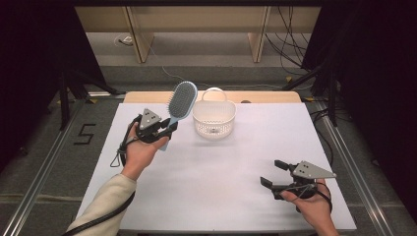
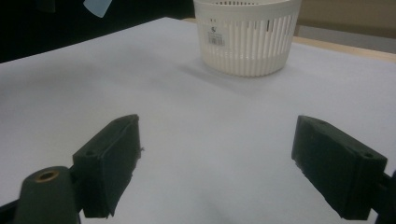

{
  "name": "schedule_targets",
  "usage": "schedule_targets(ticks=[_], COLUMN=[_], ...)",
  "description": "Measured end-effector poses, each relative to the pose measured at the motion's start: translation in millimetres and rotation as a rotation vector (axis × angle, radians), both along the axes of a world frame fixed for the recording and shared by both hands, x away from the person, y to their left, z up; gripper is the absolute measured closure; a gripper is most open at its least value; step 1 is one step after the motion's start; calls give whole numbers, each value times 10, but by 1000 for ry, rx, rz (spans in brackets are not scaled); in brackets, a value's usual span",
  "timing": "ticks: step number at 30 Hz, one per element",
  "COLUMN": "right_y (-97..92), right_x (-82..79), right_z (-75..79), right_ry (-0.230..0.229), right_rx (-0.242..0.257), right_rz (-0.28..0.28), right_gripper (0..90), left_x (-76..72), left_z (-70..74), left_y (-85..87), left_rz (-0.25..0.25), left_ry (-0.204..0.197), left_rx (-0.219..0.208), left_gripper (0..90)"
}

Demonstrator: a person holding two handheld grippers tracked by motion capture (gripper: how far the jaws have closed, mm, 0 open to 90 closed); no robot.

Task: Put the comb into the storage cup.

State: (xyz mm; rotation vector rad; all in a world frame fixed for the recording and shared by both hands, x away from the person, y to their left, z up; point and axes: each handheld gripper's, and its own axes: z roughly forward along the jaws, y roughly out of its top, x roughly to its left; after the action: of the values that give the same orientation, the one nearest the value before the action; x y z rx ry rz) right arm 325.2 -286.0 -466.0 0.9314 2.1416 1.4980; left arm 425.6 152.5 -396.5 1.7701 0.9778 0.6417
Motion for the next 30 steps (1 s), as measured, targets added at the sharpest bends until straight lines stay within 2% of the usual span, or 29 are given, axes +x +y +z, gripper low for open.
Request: schedule_targets(ticks=[14, 22, 30], right_y=[0, -1, 0], right_x=[0, -1, -2], right_z=[0, 1, 1], right_ry=[-2, -2, -2], right_rx=[1, 1, 1], right_rz=[-2, -1, -1], right_gripper=[164, 164, 164], left_x=[57, 86, 108], left_z=[49, 89, 95], left_y=[-62, -87, -117], left_rz=[-7, -12, -18], left_ry=[-14, -38, -40], left_rx=[5, 9, 9], left_gripper=[697, 697, 697])
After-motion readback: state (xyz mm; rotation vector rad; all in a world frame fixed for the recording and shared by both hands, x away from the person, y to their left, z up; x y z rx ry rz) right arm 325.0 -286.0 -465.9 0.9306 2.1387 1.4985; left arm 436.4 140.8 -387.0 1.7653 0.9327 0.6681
